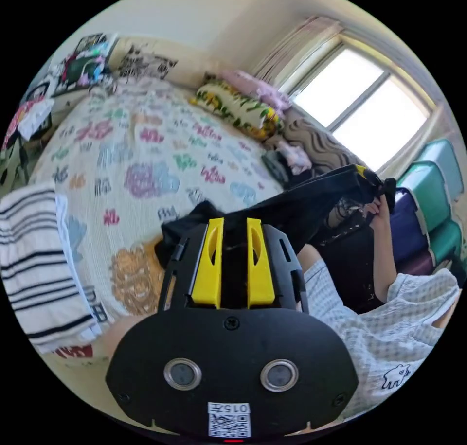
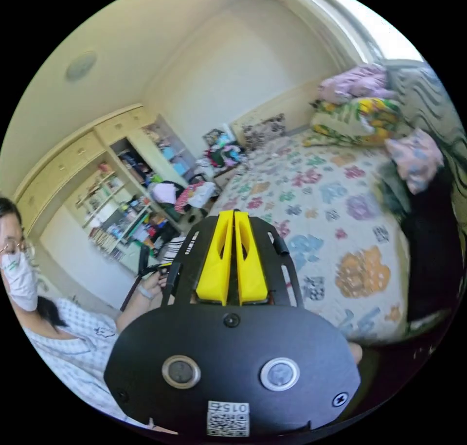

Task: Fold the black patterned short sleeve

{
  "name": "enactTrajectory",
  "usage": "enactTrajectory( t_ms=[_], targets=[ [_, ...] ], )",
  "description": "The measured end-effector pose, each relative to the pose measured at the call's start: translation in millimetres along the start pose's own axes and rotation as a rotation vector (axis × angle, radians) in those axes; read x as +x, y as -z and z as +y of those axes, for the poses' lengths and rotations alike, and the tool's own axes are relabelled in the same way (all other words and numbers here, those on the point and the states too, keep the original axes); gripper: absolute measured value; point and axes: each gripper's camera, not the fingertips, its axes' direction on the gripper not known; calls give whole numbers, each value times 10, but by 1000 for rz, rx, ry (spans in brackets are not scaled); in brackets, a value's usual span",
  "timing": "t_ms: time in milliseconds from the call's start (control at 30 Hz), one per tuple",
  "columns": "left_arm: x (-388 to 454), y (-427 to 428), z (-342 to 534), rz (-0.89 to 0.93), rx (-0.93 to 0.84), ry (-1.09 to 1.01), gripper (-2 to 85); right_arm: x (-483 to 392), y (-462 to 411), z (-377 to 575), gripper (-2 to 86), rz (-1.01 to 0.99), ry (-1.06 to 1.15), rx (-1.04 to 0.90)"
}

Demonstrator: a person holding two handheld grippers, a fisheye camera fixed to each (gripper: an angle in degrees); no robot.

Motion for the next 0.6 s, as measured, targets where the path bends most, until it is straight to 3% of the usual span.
enactTrajectory(
  t_ms=[133,267,467,600],
  targets=[
    [-372,-514,237,-24,-171,118,95,874,-373,318,1,91,-238,-118],
    [-676,-695,409,8,-246,246,103,1087,-771,548,17,162,-310,-176],
    [-937,-113,1227,-62,86,618,92,363,-1693,412,64,340,6,-279],
    [-762,27,1542,-177,66,605,101,-371,-2951,82,64,-46,309,-506]
  ],
)
